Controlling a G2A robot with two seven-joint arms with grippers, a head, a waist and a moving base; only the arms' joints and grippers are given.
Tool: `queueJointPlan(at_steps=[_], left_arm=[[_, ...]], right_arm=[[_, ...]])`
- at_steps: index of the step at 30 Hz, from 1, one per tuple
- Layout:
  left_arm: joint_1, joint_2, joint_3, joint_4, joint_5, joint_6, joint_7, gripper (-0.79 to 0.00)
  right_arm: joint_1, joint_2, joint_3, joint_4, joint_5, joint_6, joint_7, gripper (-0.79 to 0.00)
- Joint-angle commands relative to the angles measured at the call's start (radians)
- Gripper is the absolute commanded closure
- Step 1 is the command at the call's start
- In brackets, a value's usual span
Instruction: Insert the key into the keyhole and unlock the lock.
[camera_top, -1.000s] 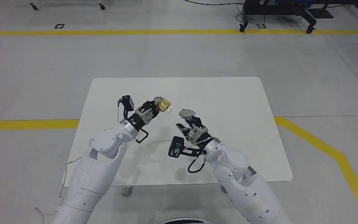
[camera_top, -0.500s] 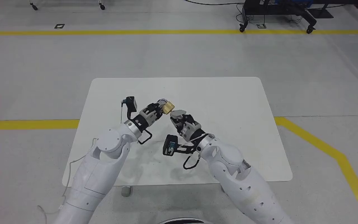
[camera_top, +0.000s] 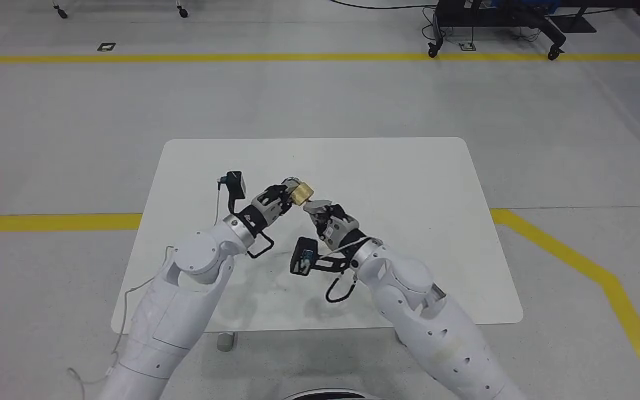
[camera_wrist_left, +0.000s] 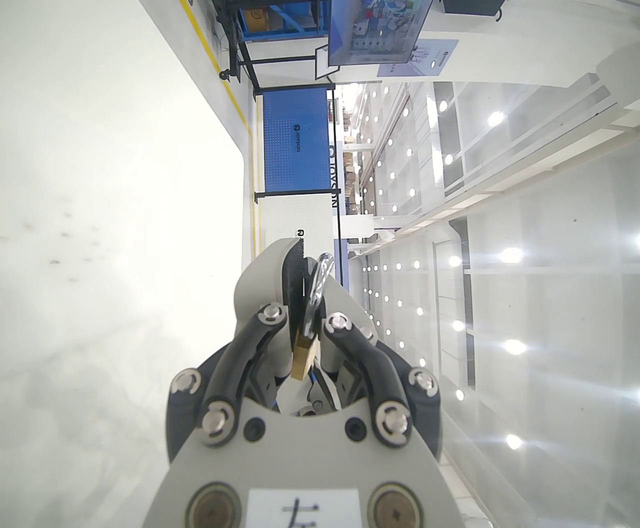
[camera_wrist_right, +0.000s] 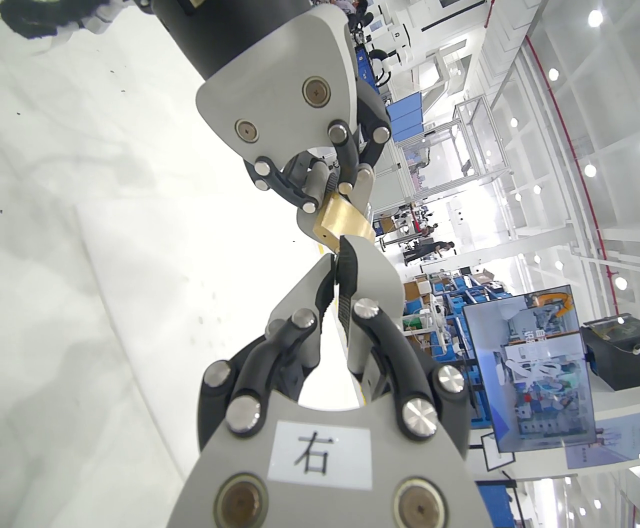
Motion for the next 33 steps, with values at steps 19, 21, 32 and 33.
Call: queueJointPlan(at_steps=[19,21,32,33], left_arm=[[0.04,0.001,-0.028,-0.017,0.065,-0.083,0.021,0.0],[0.041,0.001,-0.029,-0.015,0.079,-0.08,0.02,0.0],[-0.07,0.006,0.09,0.087,0.416,0.119,-0.134,0.0],[-0.09,0.002,0.114,0.11,0.431,0.12,-0.152,-0.099]], right_arm=[[-0.051,0.009,0.163,0.037,0.591,-0.104,-0.16,-0.785],[-0.05,0.011,0.169,0.034,0.599,-0.112,-0.153,-0.785],[-0.122,0.035,0.289,-0.048,0.601,-0.142,-0.132,-0.785],[-0.122,0.035,0.289,-0.048,0.601,-0.142,-0.132,-0.785]])
